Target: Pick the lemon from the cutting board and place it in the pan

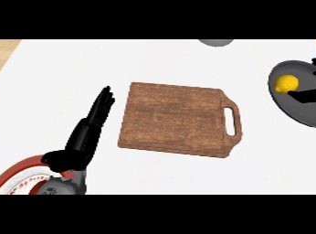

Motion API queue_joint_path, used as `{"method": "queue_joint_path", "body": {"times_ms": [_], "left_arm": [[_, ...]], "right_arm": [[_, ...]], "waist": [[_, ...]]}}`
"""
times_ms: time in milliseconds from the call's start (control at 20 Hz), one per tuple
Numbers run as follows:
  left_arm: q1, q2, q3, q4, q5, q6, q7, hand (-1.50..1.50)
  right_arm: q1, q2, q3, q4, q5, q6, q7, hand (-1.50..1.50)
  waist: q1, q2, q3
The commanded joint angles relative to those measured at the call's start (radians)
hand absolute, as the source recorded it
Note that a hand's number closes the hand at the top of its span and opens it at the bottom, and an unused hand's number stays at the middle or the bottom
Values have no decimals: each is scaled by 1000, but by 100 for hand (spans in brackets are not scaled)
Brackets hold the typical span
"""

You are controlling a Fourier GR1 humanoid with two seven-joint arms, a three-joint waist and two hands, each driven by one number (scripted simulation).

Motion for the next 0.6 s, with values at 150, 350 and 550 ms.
{"method": "queue_joint_path", "body": {"times_ms": [150, 350, 550], "left_arm": [[30, 8, -1, -13, -10, -1, -18, 0], [19, 3, 18, 30, 16, -19, -35, 0], [16, 8, 36, 18, 28, -22, -30, 0]], "right_arm": [[-17, 54, -67, 71, -59, 33, -130, -150], [-51, 23, -182, 20, -172, 45, -244, -150], [-18, -9, -271, 51, -256, 115, -315, -150]], "waist": [[-4, -2, 2], [-22, -3, 2], [-32, -7, 1]]}}
